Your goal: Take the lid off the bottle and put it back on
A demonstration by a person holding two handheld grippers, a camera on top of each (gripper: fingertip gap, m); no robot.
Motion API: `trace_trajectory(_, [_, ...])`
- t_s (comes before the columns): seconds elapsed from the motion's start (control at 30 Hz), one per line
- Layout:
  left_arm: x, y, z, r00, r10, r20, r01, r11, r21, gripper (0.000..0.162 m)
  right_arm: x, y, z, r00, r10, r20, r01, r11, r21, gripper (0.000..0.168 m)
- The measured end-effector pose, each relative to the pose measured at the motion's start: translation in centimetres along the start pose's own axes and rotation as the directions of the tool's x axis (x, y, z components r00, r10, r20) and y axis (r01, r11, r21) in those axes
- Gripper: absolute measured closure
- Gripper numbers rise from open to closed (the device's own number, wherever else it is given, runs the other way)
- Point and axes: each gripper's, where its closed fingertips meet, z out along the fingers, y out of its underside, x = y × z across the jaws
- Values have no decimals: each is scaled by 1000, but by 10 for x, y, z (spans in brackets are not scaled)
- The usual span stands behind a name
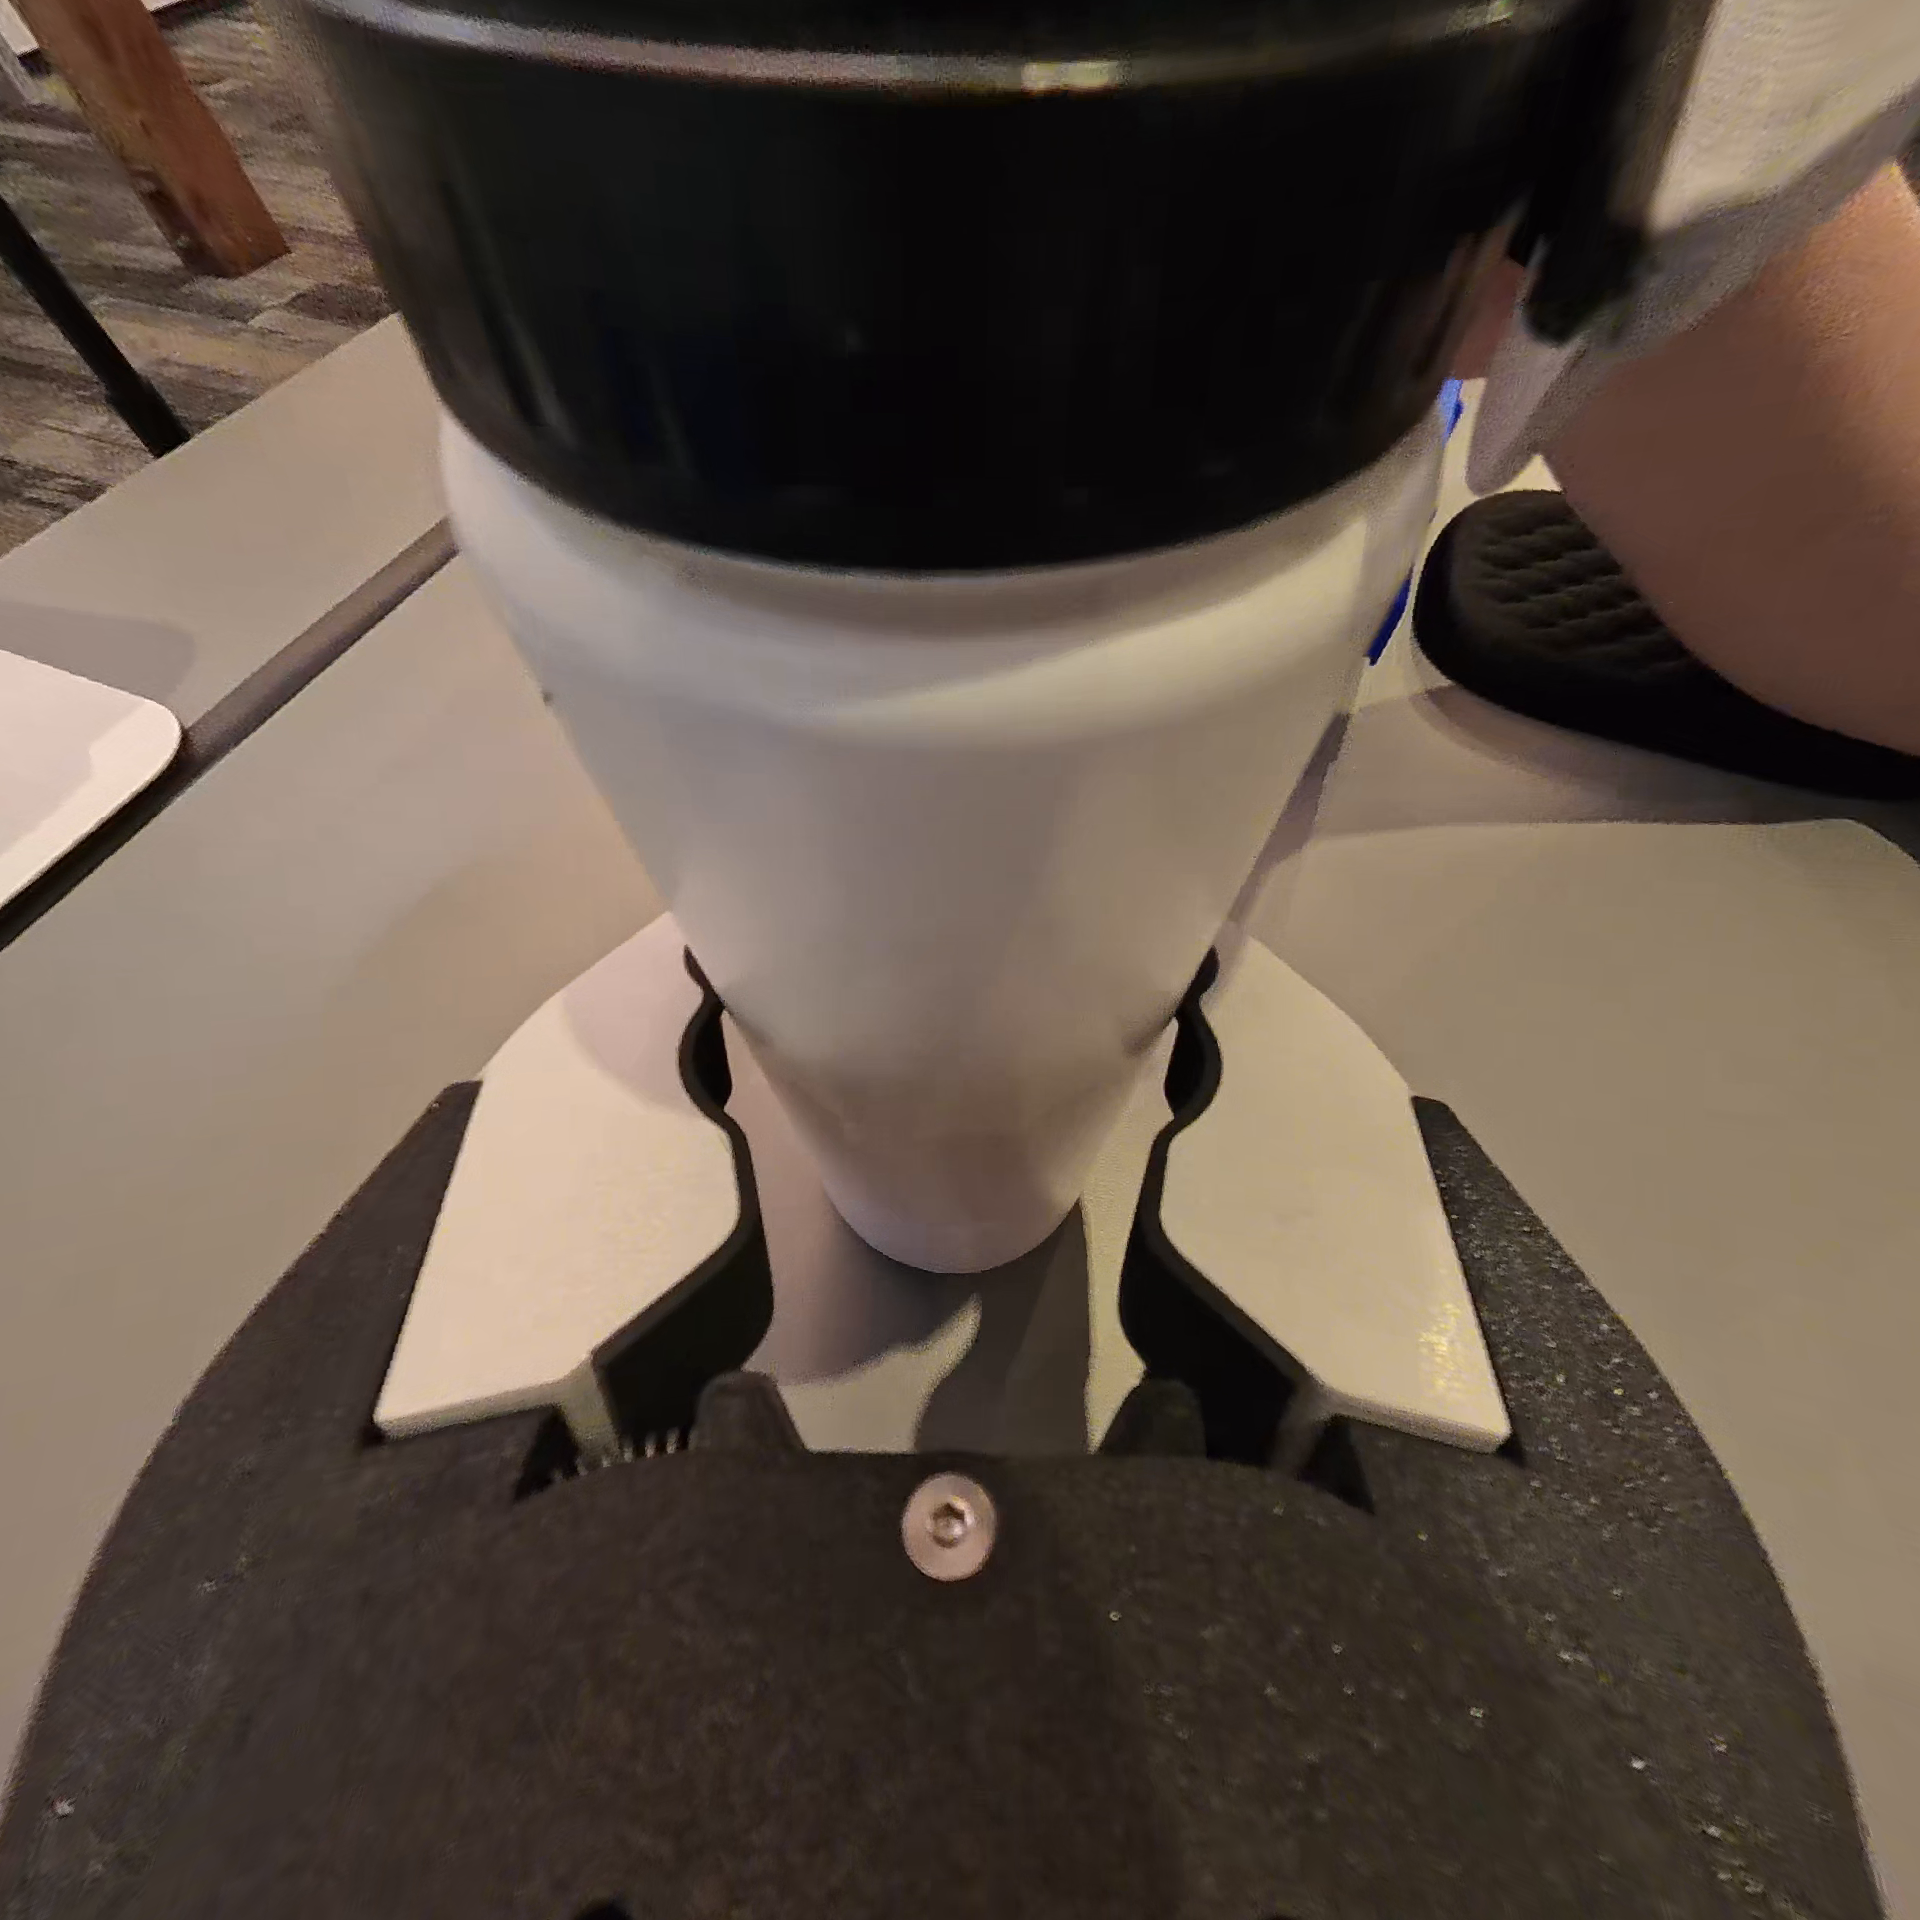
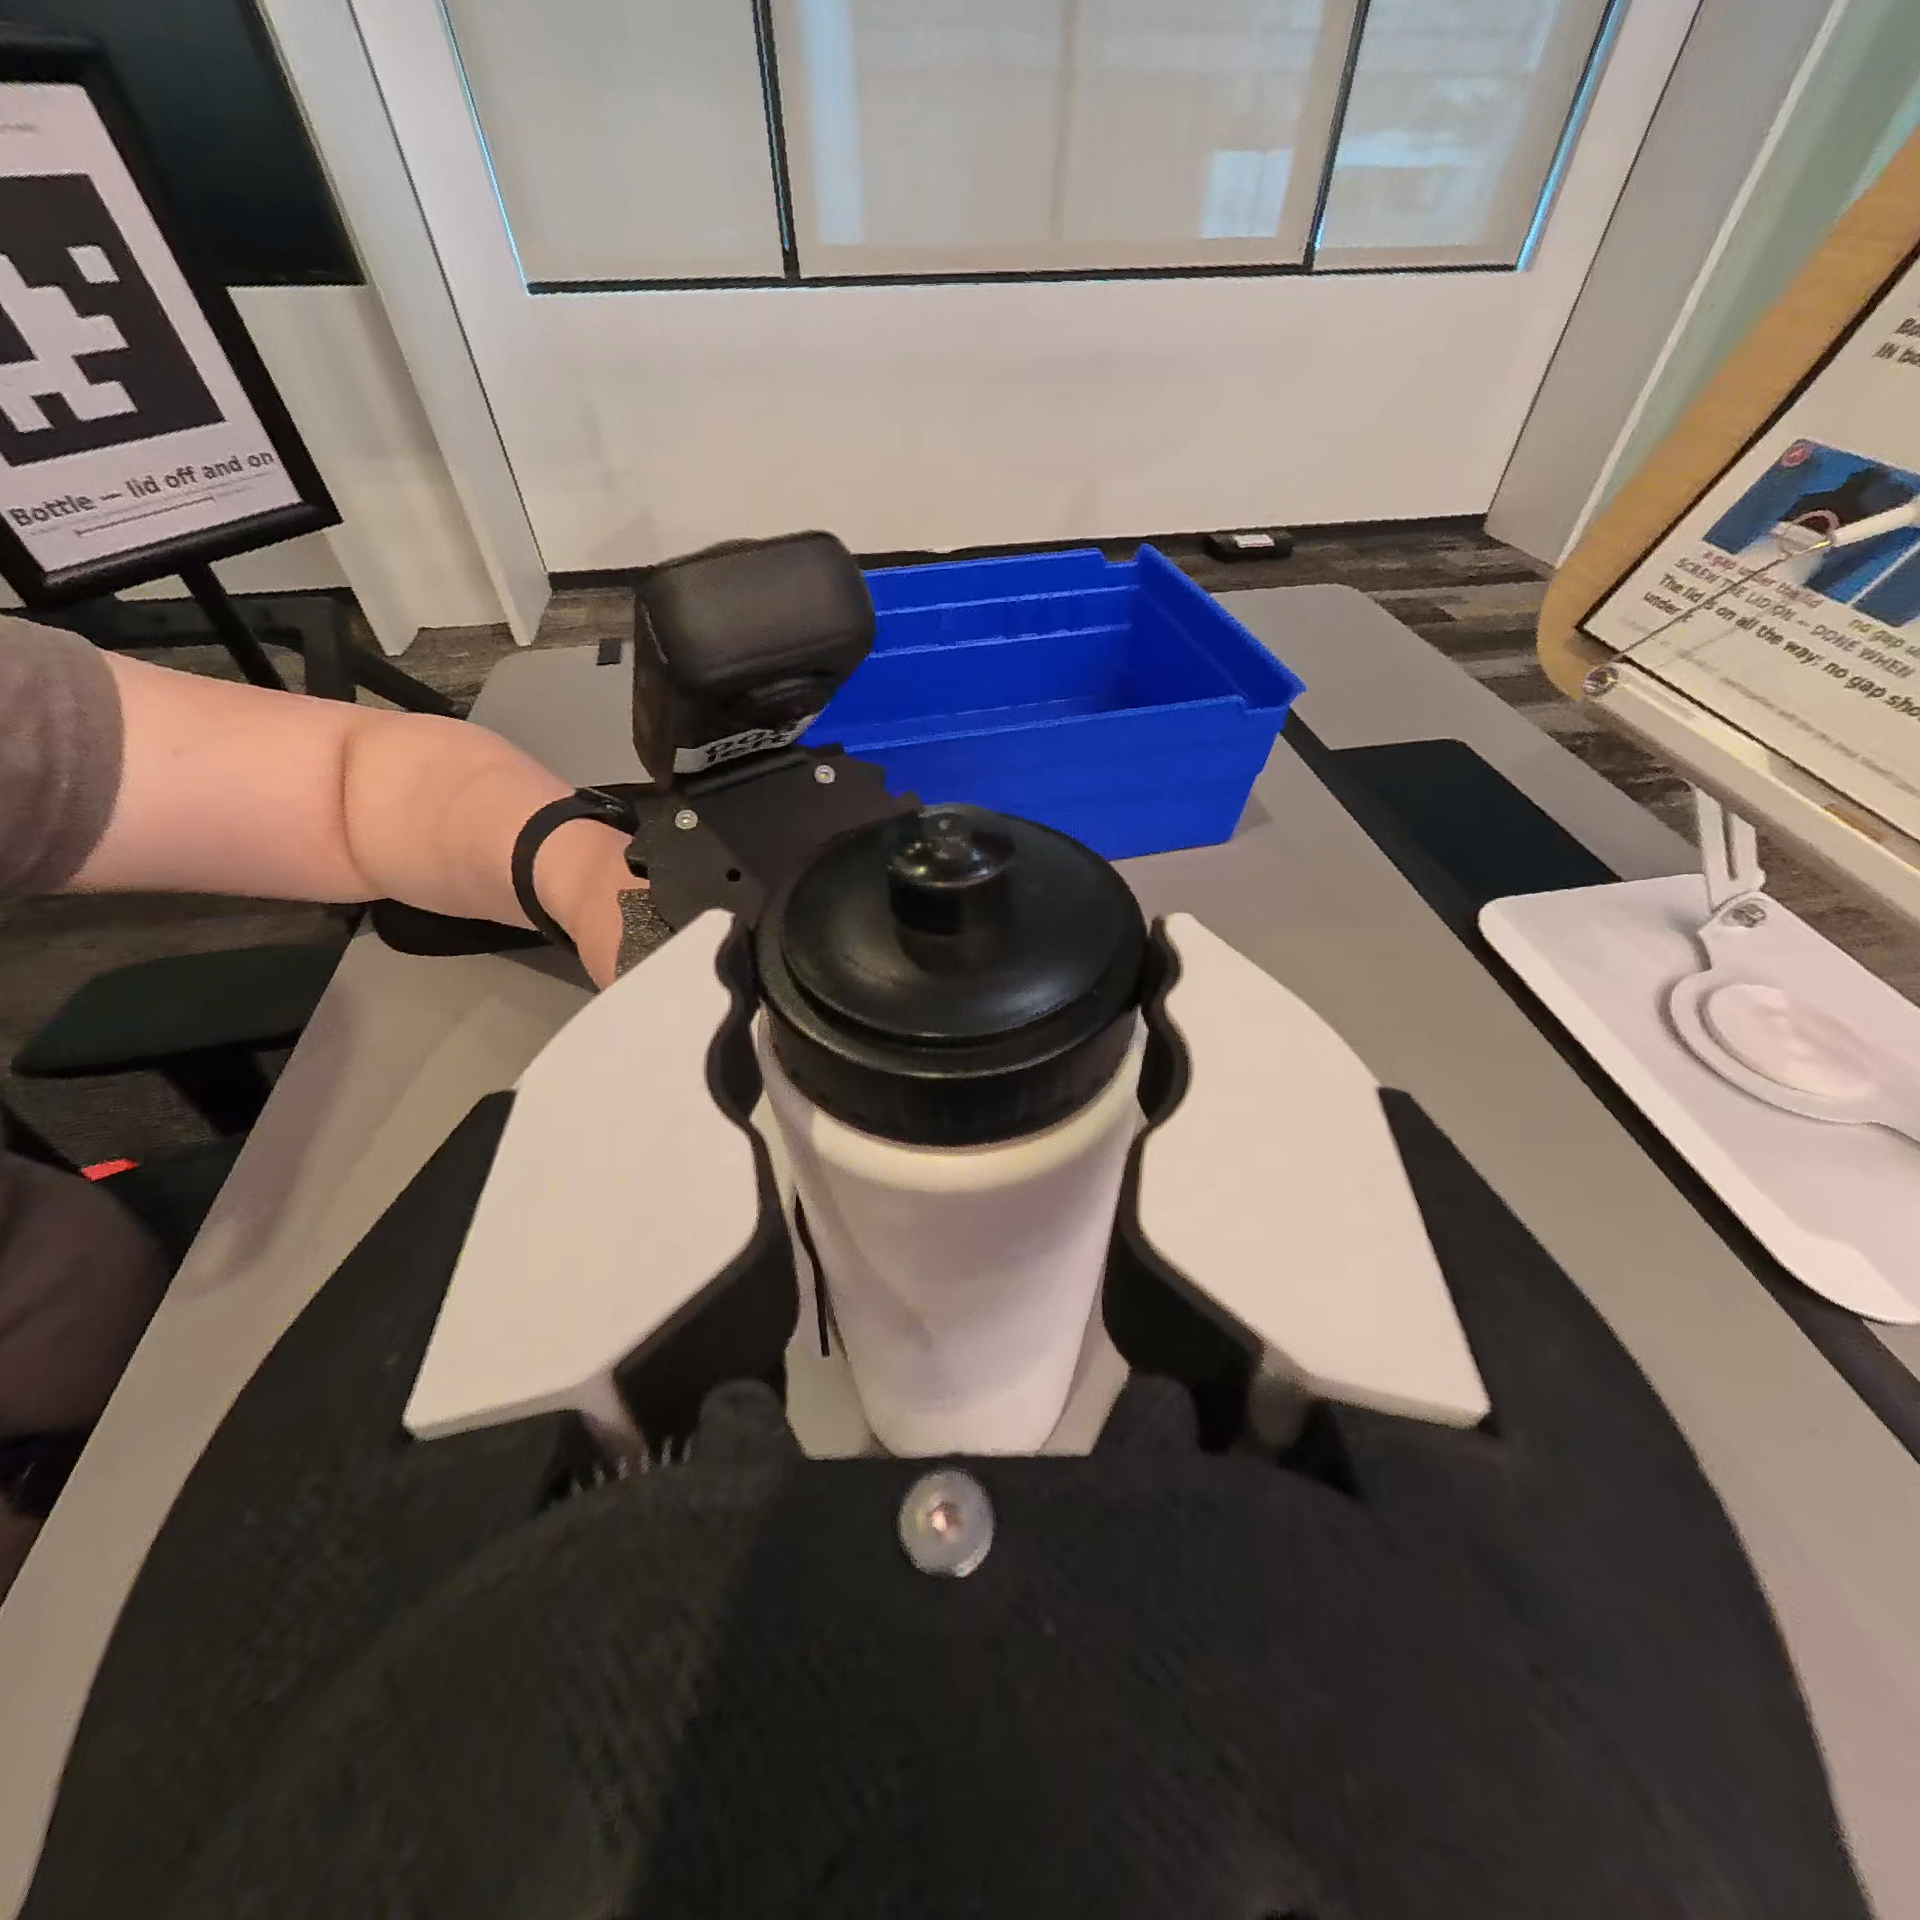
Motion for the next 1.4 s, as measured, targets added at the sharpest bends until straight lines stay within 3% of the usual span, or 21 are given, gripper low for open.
trace_trajectory(0.13, [-11,2,-2,996,-23,86,24,1000,-16,78,8,0,7,989,9,-150,-13,1000,-27,95])
trace_trajectory(0.27, [-24,4,-7,979,-70,190,76,997,-24,79,18,-2,14,915,75,-396,-77,997,10,95])
trace_trajectory(0.33, [-25,5,-8,976,-73,206,81,996,-33,78,18,-3,15,892,76,-446,-74,997,23,95])
trace_trajectory(0.43, [-25,5,-8,979,-69,194,77,996,-35,78,17,-3,15,910,68,-408,-71,997,8,95])
trace_trajectory(0.57, [-22,5,-7,988,-56,145,62,997,-37,78,9,-5,9,981,3,-193,-9,999,-33,87])
trace_trajectory(0.8, [-3,2,-2,1000,5,11,-5,1000,-25,78,-1,-1,-1,995,-93,-29,93,995,-25,92])
trace_trajectory(0.87, [1,1,-1,1000,22,-3,-22,1000,-23,78,-3,-2,1,989,-144,-44,144,990,-10,95])
trace_trajectory(0.97, [-4,2,-3,1000,-2,17,2,1000,-22,78,4,-3,6,991,-71,-114,69,997,-21,95])
trace_trajectory(1.07, [-17,4,-6,993,-43,105,47,998,-35,78,16,-3,10,959,6,-283,-9,1000,-10,95])
trace_trajectory(1.2, [-24,5,-8,984,-59,169,65,997,-32,78,19,-5,14,864,-2,-504,15,1000,22,95])
trace_trajectory(1.3, [-24,5,-9,985,-47,164,54,998,-36,78,18,-5,15,865,-9,-502,16,1000,10,95])
trace_trajectory(1.4, [-22,5,-8,992,-38,117,41,999,-32,78,17,-6,14,927,39,-374,-37,999,13,96])
